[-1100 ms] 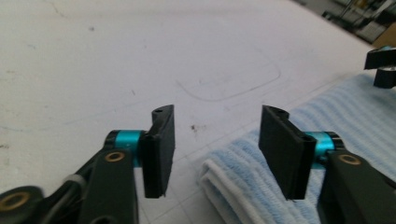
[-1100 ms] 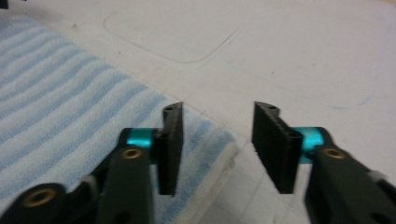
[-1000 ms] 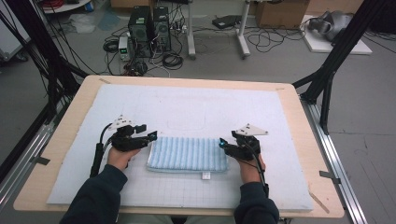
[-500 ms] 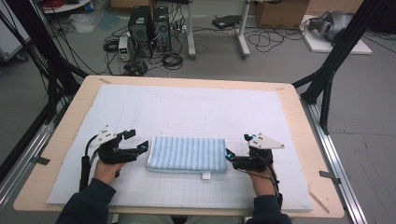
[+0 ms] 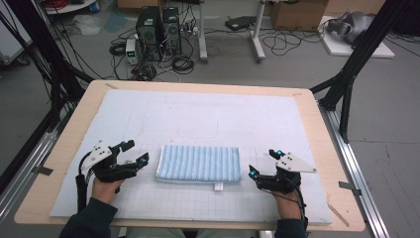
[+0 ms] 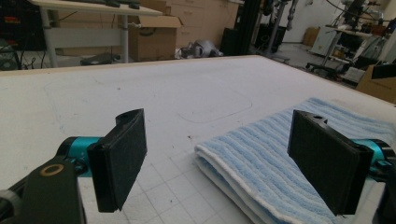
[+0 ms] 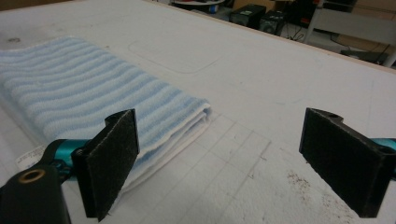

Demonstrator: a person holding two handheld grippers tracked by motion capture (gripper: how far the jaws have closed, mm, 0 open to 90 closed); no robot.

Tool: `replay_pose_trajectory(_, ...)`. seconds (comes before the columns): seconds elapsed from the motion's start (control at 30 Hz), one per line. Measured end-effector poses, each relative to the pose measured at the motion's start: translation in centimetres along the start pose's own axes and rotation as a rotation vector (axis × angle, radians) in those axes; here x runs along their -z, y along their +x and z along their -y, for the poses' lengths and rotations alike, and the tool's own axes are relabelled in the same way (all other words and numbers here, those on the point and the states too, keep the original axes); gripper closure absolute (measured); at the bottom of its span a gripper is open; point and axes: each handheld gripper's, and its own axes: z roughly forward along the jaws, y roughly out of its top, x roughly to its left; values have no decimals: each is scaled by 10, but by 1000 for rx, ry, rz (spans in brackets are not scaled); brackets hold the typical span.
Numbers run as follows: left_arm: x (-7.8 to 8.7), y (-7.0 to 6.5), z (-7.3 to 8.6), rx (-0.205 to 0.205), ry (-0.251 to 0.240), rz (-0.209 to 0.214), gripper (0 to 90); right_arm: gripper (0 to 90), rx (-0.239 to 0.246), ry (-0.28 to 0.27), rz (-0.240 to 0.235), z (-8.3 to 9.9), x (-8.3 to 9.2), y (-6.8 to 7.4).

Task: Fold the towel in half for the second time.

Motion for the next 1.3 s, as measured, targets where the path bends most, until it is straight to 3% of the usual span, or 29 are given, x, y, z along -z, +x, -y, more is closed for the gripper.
replay_pose_trajectory(0.13, 3, 1, 8, 9, -6, -21, 200, 112, 4, -10, 11, 4, 2, -1)
replay_pose_trajectory(0.2, 4, 1, 11, 10, -2, -30, 200, 112, -19, -25, 6, 10, 2, -2)
replay_pose_trajectory(0.23, 4, 1, 12, 10, -3, -30, 200, 112, -35, -24, 3, 14, 1, -2)
replay_pose_trajectory(0.37, 5, 0, 14, 2, -11, -35, 202, 112, -27, -8, -11, 22, -3, -3)
replay_pose_trajectory(0.8, 7, 0, 16, 7, -38, -39, 197, 112, -21, -35, 15, 23, -1, -1)
replay_pose_trajectory(1.3, 6, 1, 16, 16, -24, -45, 203, 112, -21, -30, 20, 23, -2, -1)
